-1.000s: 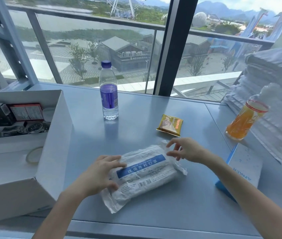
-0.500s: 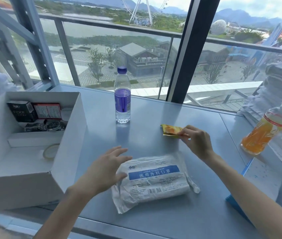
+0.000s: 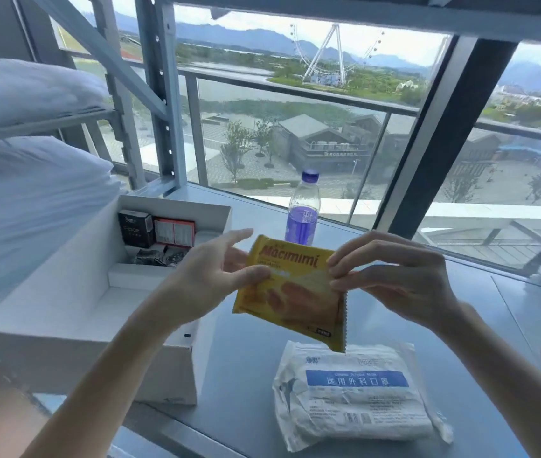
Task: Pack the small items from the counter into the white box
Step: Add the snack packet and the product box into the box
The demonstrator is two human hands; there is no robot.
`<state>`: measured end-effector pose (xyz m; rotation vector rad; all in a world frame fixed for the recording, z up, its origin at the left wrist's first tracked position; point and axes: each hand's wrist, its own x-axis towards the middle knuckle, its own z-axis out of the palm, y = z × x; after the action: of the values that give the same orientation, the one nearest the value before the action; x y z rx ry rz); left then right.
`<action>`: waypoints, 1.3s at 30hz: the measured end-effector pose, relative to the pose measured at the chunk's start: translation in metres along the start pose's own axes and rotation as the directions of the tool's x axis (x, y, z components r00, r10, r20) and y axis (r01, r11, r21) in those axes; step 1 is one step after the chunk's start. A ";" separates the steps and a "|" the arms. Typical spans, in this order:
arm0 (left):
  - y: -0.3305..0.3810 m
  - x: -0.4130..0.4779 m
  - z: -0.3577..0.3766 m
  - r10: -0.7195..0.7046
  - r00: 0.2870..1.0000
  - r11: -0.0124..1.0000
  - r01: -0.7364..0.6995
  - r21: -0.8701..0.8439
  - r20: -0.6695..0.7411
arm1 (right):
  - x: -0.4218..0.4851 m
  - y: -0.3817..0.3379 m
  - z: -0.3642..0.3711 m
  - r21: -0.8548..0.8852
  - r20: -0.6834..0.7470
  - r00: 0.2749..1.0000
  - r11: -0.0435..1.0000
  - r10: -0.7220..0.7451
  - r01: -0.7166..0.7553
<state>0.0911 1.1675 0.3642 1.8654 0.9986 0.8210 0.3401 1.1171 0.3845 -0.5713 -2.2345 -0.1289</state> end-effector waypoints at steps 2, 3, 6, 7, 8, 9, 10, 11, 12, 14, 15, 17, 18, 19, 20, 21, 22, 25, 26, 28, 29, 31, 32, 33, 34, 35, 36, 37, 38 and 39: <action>-0.007 -0.005 -0.016 -0.024 0.999 0.989 0.019 -0.144 -0.029 | 0.012 0.002 0.011 0.025 0.025 1.000 1.000 0.009 -0.010; -0.010 -0.007 -0.024 -0.037 0.997 0.981 0.024 -0.192 -0.062 | 0.018 0.005 0.017 0.034 0.048 0.998 0.999 0.038 -0.039; -0.020 -0.011 -0.047 -0.055 0.981 0.980 0.017 -0.199 -0.185 | 0.034 0.013 0.033 0.055 0.117 0.973 0.977 0.198 -0.205; -0.023 -0.012 -0.056 -0.056 0.969 0.985 0.014 -0.172 -0.241 | 0.043 0.016 0.039 0.062 0.136 0.958 0.963 0.252 -0.262; -0.026 -0.013 -0.064 -0.052 0.953 0.990 0.011 -0.138 -0.300 | 0.052 0.016 0.045 0.073 0.148 0.943 0.948 0.298 -0.311; -0.029 -0.014 -0.073 -0.043 0.937 0.994 0.006 -0.105 -0.347 | 0.064 0.016 0.053 0.091 0.155 0.928 0.930 0.339 -0.356; -0.032 -0.014 -0.083 -0.033 0.923 0.996 0.001 -0.084 -0.383 | 0.077 0.015 0.062 0.110 0.161 0.911 0.910 0.380 -0.399; -0.036 -0.015 -0.093 -0.028 0.912 0.997 -0.004 -0.077 -0.408 | 0.091 0.016 0.072 0.112 0.174 0.892 0.892 0.417 -0.438; -0.040 -0.014 -0.102 -0.027 0.903 0.997 -0.010 -0.083 -0.428 | 0.104 0.016 0.082 0.086 0.191 0.876 0.881 0.444 -0.465; -0.049 -0.011 -0.120 -0.031 0.885 0.997 -0.006 -0.078 -0.464 | 0.129 0.021 0.104 -0.015 0.222 0.856 0.880 0.466 -0.475; -0.055 -0.010 -0.128 -0.029 0.878 0.999 0.007 -0.048 -0.478 | 0.140 0.024 0.115 -0.059 0.236 0.851 0.881 0.469 -0.469; -0.068 -0.008 -0.143 -0.003 0.867 0.995 0.051 0.083 -0.498 | 0.160 0.032 0.135 -0.109 0.273 0.825 0.868 0.494 -0.484; -0.075 -0.008 -0.149 0.006 0.868 0.981 0.092 0.173 -0.496 | 0.167 0.037 0.144 -0.131 0.287 0.808 0.857 0.514 -0.499; -0.081 -0.010 -0.154 0.001 0.876 0.949 0.152 0.278 -0.482 | 0.173 0.045 0.154 -0.161 0.290 0.793 0.844 0.536 -0.511; -0.087 -0.013 -0.156 -0.019 0.892 0.894 0.217 0.392 -0.452 | 0.176 0.053 0.164 -0.194 0.286 0.777 0.828 0.561 -0.526; -0.092 -0.016 -0.157 -0.044 0.911 0.831 0.261 0.491 -0.409 | 0.179 0.063 0.173 -0.223 0.280 0.755 0.805 0.593 -0.550; -0.097 -0.020 -0.156 -0.068 0.931 0.784 0.272 0.558 -0.359 | 0.181 0.073 0.182 -0.240 0.276 0.723 0.774 0.633 -0.586; -0.106 -0.026 -0.150 -0.094 0.966 0.734 0.232 0.639 -0.242 | 0.182 0.098 0.209 -0.262 0.294 0.613 0.679 0.733 -0.686; -0.108 -0.026 -0.150 -0.100 0.969 0.725 0.228 0.650 -0.227 | 0.182 0.104 0.218 -0.270 0.305 0.586 0.658 0.751 -0.703; -0.111 -0.025 -0.150 -0.098 0.973 0.710 0.215 0.670 -0.209 | 0.180 0.111 0.237 -0.272 0.329 0.545 0.630 0.771 -0.728; -0.113 -0.025 -0.150 -0.088 0.976 0.694 0.203 0.691 -0.198 | 0.179 0.113 0.246 -0.260 0.339 0.530 0.619 0.777 -0.741; -0.113 -0.026 -0.150 -0.081 0.982 0.658 0.180 0.731 -0.169 | 0.176 0.115 0.259 -0.249 0.341 0.527 0.616 0.778 -0.747; -0.111 -0.026 -0.150 -0.082 0.984 0.649 0.174 0.740 -0.159 | 0.174 0.116 0.264 -0.268 0.329 0.545 0.630 0.771 -0.729; -0.109 -0.027 -0.150 -0.083 0.985 0.652 0.169 0.739 -0.153 | 0.173 0.117 0.267 -0.309 0.314 0.571 0.650 0.759 -0.694; -0.106 -0.028 -0.151 -0.089 0.984 0.669 0.175 0.723 -0.156 | 0.173 0.117 0.269 -0.367 0.301 0.596 0.667 0.745 -0.649; -0.103 -0.030 -0.152 -0.095 0.982 0.693 0.184 0.697 -0.165 | 0.172 0.117 0.270 -0.427 0.291 0.617 0.676 0.731 -0.600; -0.101 -0.031 -0.153 -0.097 0.980 0.721 0.191 0.667 -0.176 | 0.173 0.117 0.270 -0.471 0.284 0.635 0.682 0.718 -0.560; -0.100 -0.031 -0.154 -0.094 0.979 0.739 0.191 0.646 -0.182 | 0.173 0.117 0.269 -0.488 0.283 0.651 0.690 0.705 -0.535; -0.099 -0.031 -0.154 -0.094 0.979 0.745 0.191 0.639 -0.184 | 0.173 0.117 0.269 -0.481 0.295 0.659 0.704 0.692 -0.523; -0.099 -0.032 -0.155 -0.094 0.979 0.744 0.191 0.640 -0.183 | 0.173 0.117 0.269 -0.452 0.318 0.660 0.721 0.681 -0.526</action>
<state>-0.0827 1.2291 0.3370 2.2895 1.6631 0.5392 0.1074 1.3574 0.3215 -1.6792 -2.3376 0.0006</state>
